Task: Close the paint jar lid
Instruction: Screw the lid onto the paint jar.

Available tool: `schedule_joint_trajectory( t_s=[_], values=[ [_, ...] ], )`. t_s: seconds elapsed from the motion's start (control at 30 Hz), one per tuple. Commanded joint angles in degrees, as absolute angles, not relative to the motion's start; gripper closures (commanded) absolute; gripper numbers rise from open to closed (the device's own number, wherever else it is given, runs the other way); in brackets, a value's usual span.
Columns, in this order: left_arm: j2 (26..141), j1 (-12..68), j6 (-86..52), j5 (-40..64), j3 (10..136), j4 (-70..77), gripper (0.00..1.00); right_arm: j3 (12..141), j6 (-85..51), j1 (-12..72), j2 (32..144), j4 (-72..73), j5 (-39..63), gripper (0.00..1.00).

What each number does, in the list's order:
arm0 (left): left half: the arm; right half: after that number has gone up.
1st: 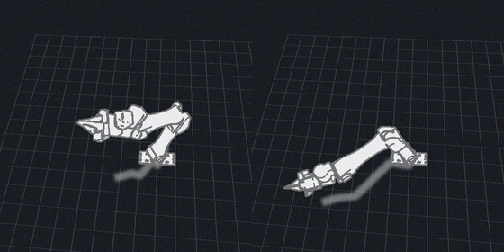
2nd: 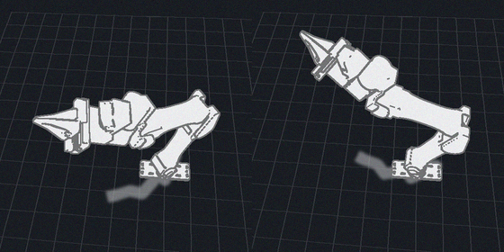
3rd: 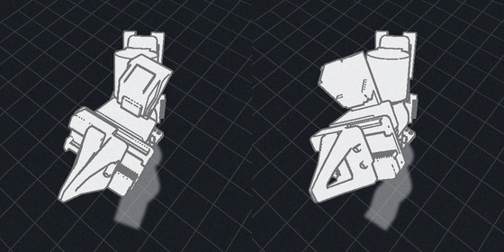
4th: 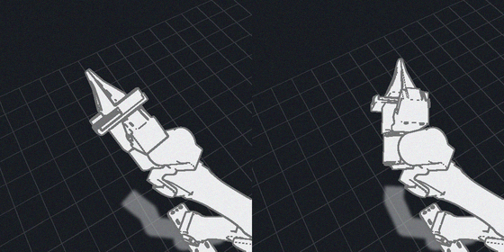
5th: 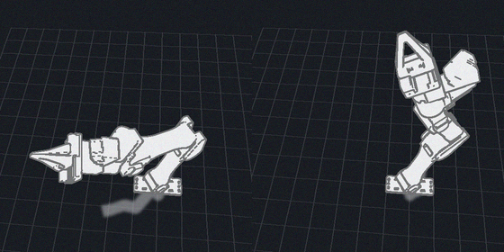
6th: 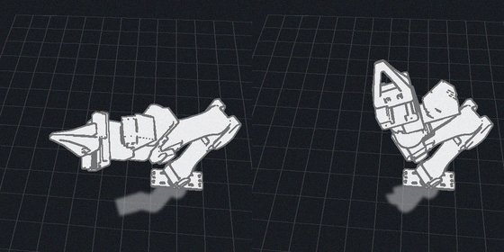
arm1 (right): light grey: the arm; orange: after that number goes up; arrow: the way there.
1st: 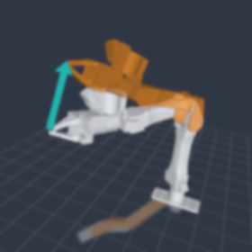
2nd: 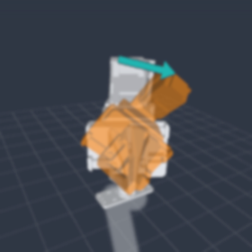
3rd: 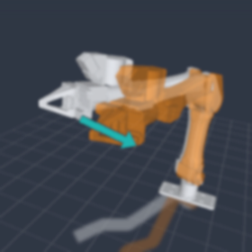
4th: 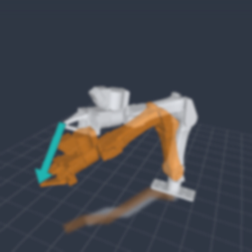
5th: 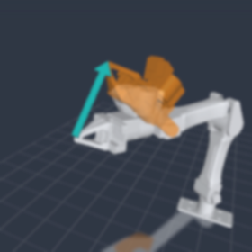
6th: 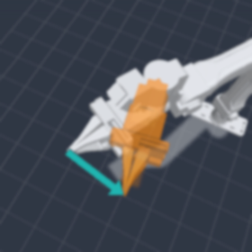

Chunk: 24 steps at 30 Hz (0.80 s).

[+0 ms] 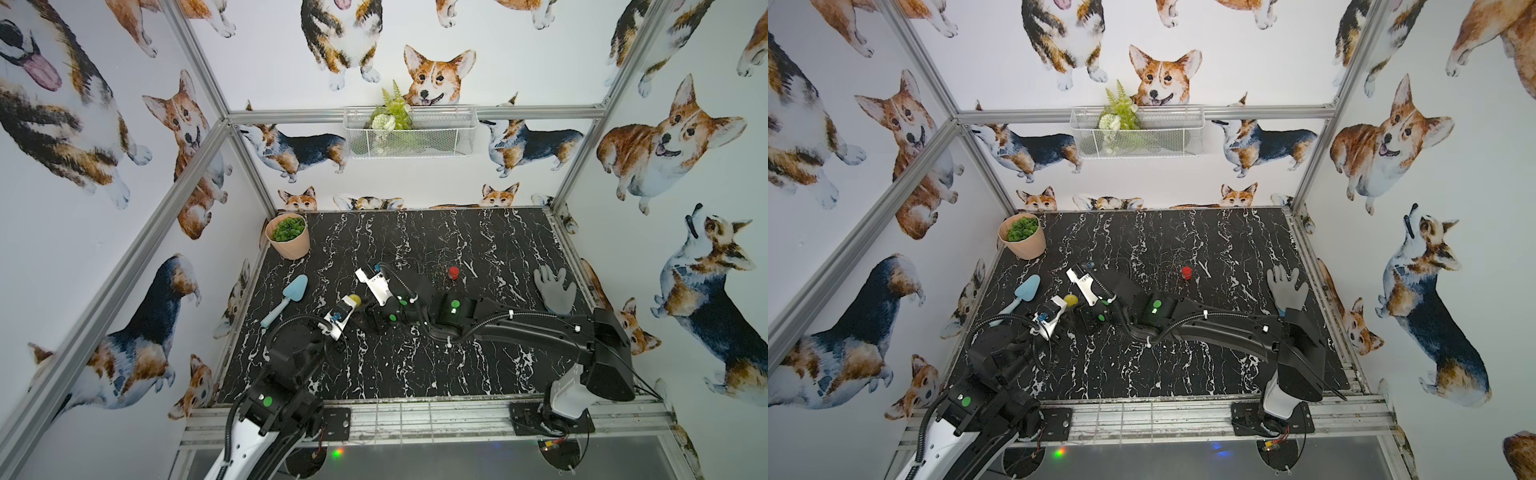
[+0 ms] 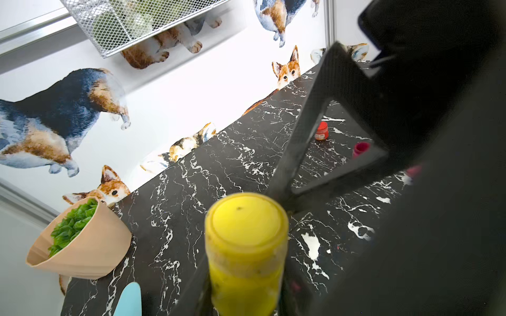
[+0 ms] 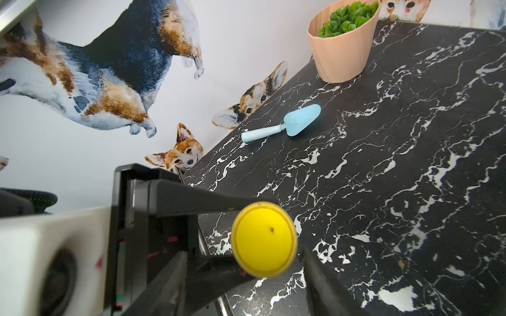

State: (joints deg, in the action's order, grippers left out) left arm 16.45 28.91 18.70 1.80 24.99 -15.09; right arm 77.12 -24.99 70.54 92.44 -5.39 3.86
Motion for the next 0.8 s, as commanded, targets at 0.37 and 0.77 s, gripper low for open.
schedule_joint_trajectory(
  t_s=[0.37, 0.77],
  values=[
    [17.3, 28.7, 15.2, 18.1, 25.1, -5.2, 0.67, 67.1, -8.4, 64.4, 77.4, -9.4, 9.8, 0.28],
    [21.3, 28.8, 11.7, 30.6, 25.6, -3.6, 0.67, 70.2, 7.7, 64.0, 77.8, -8.0, 18.4, 0.55]
  ],
)
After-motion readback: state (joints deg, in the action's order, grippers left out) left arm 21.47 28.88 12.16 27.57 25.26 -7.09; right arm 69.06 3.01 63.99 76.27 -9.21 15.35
